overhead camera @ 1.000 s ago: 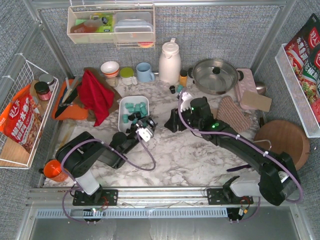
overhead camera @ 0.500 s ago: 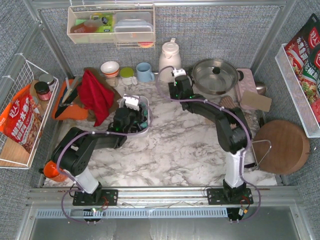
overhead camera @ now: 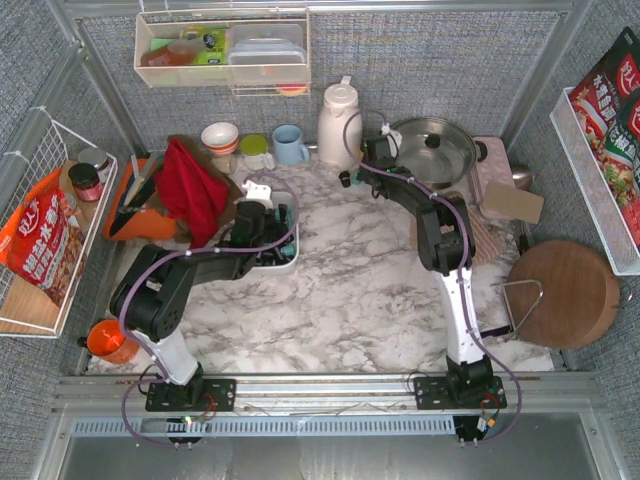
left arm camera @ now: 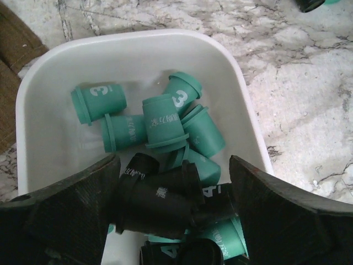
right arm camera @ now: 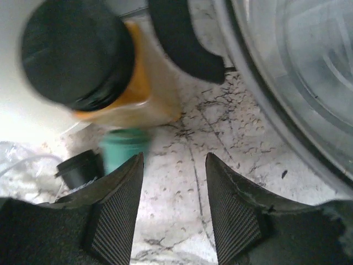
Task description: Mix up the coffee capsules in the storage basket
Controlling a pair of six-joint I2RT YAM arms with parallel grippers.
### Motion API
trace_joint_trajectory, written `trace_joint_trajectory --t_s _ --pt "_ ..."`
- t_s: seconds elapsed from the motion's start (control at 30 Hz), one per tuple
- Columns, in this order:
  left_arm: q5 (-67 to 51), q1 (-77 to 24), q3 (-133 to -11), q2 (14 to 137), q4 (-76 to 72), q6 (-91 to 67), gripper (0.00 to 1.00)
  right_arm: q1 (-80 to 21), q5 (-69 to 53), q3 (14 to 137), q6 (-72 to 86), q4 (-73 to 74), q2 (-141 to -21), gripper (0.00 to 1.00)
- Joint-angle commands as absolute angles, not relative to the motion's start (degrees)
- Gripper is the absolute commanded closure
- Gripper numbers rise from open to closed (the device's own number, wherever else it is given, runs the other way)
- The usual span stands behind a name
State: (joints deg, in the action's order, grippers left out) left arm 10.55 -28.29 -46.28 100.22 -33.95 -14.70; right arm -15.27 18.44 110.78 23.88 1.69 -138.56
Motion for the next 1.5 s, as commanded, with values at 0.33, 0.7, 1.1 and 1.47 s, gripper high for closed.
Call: trace_joint_trajectory --t_s 0.33,0.7,1.1,1.47 --pt "12.39 -28.04 -41.35 88.94 -35.13 -14.9 0.01 -14.48 9.12 107.84 32.24 0.14 -136.93 0.47" --pt "12.25 -28.04 -38.65 84.34 -34.9 -14.33 0.01 -15.83 8.63 116.85 23.88 5.92 -141.24 0.47" --pt "11.06 -28.05 -38.41 84.02 -34.99 -14.4 0.01 -14.16 6.52 131.65 26.17 19.21 -148.84 0.55" --pt "9.62 -28.04 -38.52 84.03 -35.33 -15.03 0.01 -13.54 2.79 134.5 28.51 22.94 -150.96 0.54"
